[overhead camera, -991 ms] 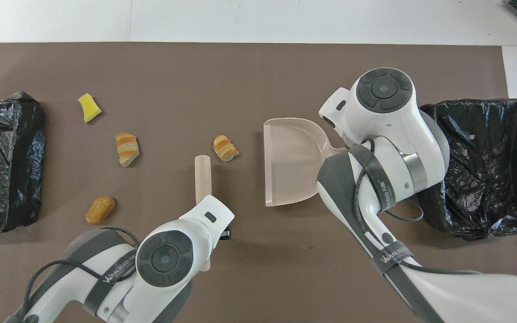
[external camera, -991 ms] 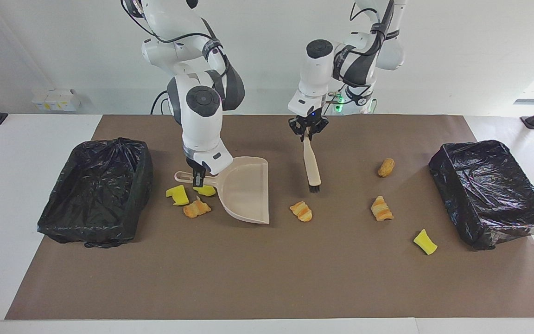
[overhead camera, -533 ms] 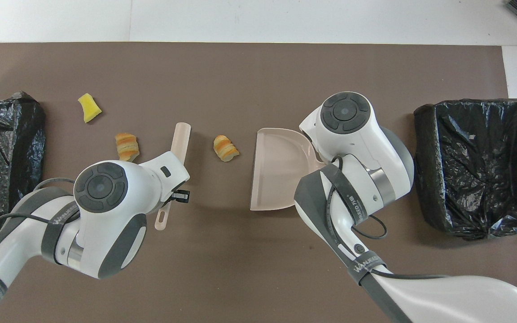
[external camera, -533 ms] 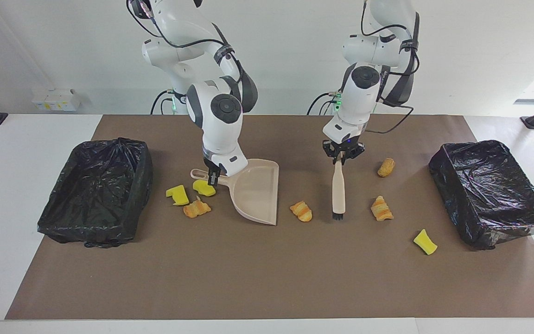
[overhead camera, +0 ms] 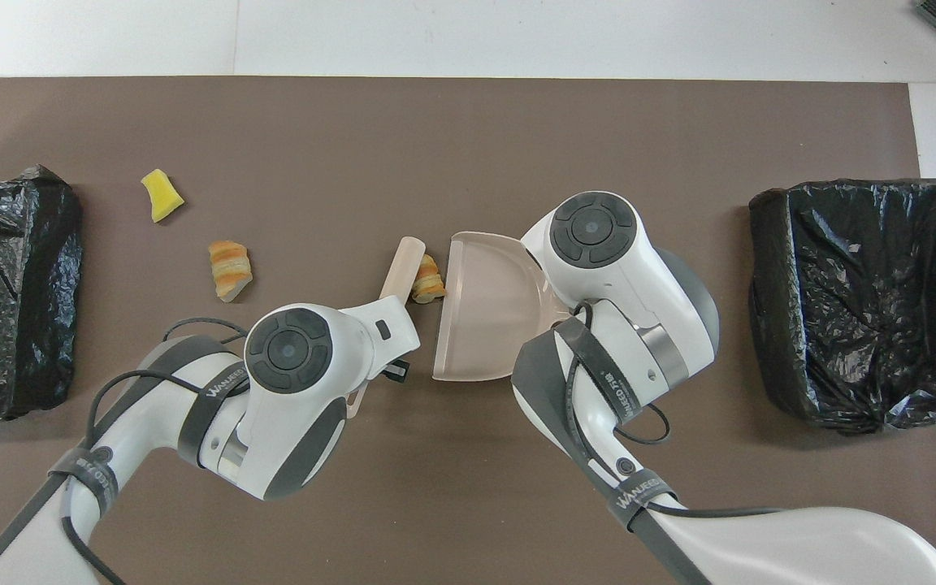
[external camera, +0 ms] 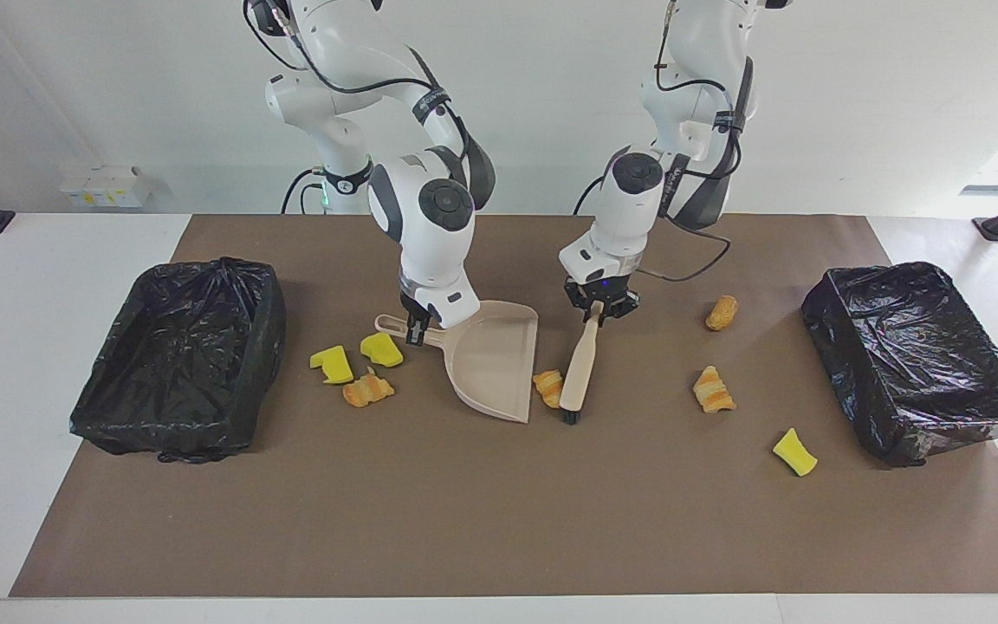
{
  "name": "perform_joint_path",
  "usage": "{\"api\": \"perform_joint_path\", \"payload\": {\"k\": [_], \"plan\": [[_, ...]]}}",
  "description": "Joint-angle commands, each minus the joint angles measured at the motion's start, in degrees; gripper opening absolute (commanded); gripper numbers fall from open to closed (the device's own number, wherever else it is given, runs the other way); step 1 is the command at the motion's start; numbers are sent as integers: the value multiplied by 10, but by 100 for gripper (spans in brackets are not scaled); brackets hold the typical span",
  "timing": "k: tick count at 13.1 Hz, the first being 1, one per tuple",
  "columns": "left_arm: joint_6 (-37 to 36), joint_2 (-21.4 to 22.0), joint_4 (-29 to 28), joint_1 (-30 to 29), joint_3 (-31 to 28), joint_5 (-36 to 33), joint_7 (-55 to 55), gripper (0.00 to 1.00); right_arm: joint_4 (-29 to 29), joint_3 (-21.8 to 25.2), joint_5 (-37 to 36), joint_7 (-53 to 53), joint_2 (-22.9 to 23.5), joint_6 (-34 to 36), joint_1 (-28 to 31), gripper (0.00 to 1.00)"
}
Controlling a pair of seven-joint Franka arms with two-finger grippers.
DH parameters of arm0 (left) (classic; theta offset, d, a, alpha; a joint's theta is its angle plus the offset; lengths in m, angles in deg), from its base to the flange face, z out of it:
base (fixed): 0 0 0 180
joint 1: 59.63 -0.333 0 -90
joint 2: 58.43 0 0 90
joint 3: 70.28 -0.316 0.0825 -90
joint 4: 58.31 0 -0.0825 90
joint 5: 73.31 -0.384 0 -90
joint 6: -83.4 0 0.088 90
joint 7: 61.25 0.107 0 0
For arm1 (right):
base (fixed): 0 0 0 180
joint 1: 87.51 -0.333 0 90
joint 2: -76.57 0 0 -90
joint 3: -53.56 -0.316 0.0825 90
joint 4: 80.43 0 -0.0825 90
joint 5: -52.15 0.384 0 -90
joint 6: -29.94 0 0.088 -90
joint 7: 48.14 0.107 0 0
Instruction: Sweep and dump trash in bin
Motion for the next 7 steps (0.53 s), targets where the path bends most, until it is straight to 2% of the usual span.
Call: {"api": "perform_joint_path", "payload": {"k": [1,3,5,7], "plan": [[-6,10,4,62,-8,26,-76,0,15,-4,-8,11,-8,-12,2,0],[-6,12,8,58,-8,26,-110,0,15,-4,-8,11,-8,-12,2,0],[-23,35,13,46,-12,29,-111,0,15,-4,-8,11,-8,-12,2,0],[-70,55,27,29,-15,29,-130,0,15,-4,-7,11,-8,-12,2,0]]}}
